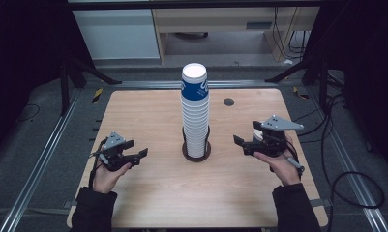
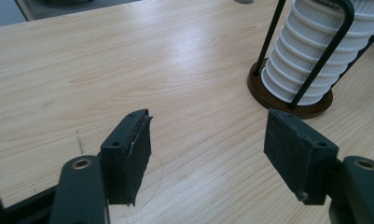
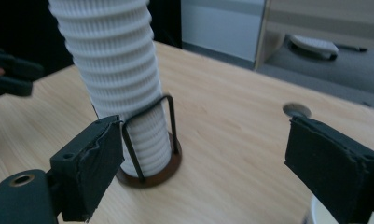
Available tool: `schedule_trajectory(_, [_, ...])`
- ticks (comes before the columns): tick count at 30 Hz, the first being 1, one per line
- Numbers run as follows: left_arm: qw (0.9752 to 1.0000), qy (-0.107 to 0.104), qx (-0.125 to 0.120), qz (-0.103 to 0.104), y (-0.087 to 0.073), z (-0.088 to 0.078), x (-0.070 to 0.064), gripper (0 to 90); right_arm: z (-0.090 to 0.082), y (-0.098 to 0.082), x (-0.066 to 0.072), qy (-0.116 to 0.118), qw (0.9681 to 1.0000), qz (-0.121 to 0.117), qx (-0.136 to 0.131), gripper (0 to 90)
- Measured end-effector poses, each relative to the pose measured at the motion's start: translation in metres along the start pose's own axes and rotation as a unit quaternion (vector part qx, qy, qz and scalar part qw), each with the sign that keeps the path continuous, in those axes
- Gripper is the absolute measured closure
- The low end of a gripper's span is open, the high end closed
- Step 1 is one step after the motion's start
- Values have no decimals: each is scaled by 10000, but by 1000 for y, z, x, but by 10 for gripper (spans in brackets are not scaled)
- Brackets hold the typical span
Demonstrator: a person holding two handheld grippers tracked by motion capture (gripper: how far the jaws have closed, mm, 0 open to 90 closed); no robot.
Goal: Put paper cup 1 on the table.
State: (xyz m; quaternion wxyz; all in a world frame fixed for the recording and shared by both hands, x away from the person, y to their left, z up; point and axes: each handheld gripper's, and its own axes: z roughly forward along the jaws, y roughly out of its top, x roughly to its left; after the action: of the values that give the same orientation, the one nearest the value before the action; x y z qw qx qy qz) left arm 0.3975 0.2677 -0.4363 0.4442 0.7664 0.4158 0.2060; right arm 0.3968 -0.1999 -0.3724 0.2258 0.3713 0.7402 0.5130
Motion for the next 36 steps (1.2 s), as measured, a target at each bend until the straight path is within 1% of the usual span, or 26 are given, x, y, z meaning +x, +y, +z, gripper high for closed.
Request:
schedule_trajectory(5, [10000, -3, 7, 61, 0, 0, -1, 336, 7, 24, 12, 148, 9994, -136, -265, 111])
schedule_trajectory(8, [10000, -41, -24, 83, -1, 1, -1, 336, 8, 37, 18, 279, 9984, -143, -479, 110])
schedule_trajectory(10, [10000, -43, -17, 81, -1, 2, -1, 336, 9, 46, 21, 305, 9975, -133, -616, 109])
schedule_trajectory(12, [9999, -43, 5, 97, -1, 2, -1, 334, 9, 56, 25, 334, 9967, -184, -723, 109])
schedule_trajectory(14, [9999, -23, -6, 98, -1, 2, -1, 333, 9, 63, 27, 281, 9959, -248, -822, 109])
schedule_trajectory(16, [9999, -26, -36, 103, 0, 1, -2, 330, 9, 70, 30, 323, 9946, -235, -956, 109])
schedule_trajectory(19, [9999, -59, -84, 122, 0, 0, -3, 325, 10, 80, 32, 395, 9931, -215, -1086, 107])
schedule_trajectory(21, [9998, -135, -100, 97, 1, 1, -4, 322, 12, 85, 34, 408, 9927, -242, -1105, 102])
schedule_trajectory(24, [9998, -162, -49, 139, 1, 2, -5, 318, 16, 91, 37, 439, 9923, -278, -1122, 99])
schedule_trajectory(29, [9998, -154, -14, 158, 0, 3, -6, 307, 23, 98, 41, 503, 9922, -276, -1108, 91])
schedule_trajectory(31, [9997, -181, -38, 181, 0, 3, -5, 303, 25, 99, 42, 481, 9921, -301, -1117, 89])
schedule_trajectory(34, [9997, -180, -33, 171, 0, 4, -5, 293, 29, 102, 42, 514, 9921, -262, -1111, 83])
schedule_trajectory(36, [9997, -186, -25, 172, 0, 4, -5, 289, 31, 104, 43, 496, 9921, -292, -1117, 79])
